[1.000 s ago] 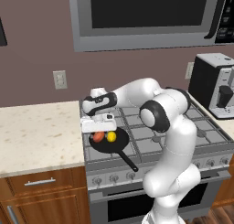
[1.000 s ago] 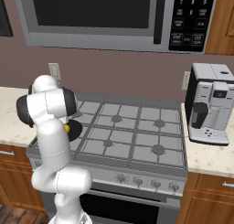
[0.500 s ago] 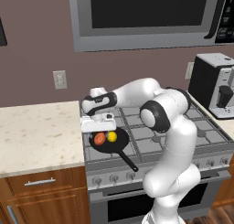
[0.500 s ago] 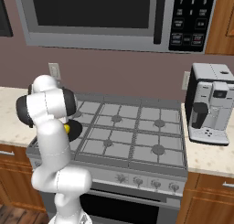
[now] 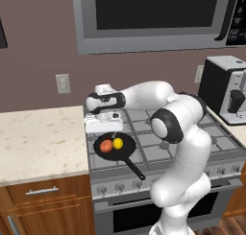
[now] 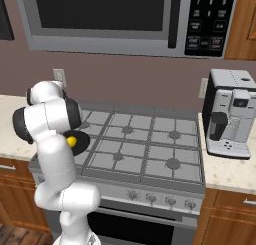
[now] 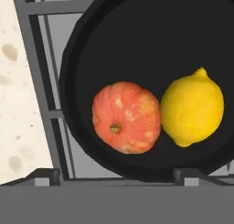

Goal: Put the squash and lemon in the pan. Then turn on the front left burner and set the heat to medium.

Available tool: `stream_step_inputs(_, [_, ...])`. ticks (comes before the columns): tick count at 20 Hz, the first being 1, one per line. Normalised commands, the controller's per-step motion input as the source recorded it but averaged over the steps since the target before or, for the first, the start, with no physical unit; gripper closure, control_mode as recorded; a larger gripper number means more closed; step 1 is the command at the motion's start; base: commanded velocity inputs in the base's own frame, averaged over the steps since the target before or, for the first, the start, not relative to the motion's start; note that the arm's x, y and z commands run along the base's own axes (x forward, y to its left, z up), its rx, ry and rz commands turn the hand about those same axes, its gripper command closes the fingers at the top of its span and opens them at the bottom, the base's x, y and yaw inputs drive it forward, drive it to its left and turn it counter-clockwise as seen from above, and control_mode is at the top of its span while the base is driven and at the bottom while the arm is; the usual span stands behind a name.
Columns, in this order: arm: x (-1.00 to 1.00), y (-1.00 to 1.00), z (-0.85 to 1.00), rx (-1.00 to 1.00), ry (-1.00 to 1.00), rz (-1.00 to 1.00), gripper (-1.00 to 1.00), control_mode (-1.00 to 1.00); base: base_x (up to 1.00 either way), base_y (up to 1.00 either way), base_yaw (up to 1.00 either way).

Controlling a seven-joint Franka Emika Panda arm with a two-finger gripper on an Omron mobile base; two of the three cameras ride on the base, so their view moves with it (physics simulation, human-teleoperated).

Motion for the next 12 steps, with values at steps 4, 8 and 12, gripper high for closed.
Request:
stream_step_inputs(4, [-0.48, -0.05, 0.00, 0.00, -0.02, 0.00, -1.00, -1.00, 0.00, 0.00, 0.00])
stream_step_inputs(8, [-0.57, -0.03, 0.00, 0.00, -0.10, 0.00, -1.00, -1.00, 0.00, 0.00, 0.00])
stream_step_inputs(12, [-0.41, 0.00, 0.23, 0.00, -0.12, 0.00, -1.00, -1.00, 0.00, 0.00, 0.00])
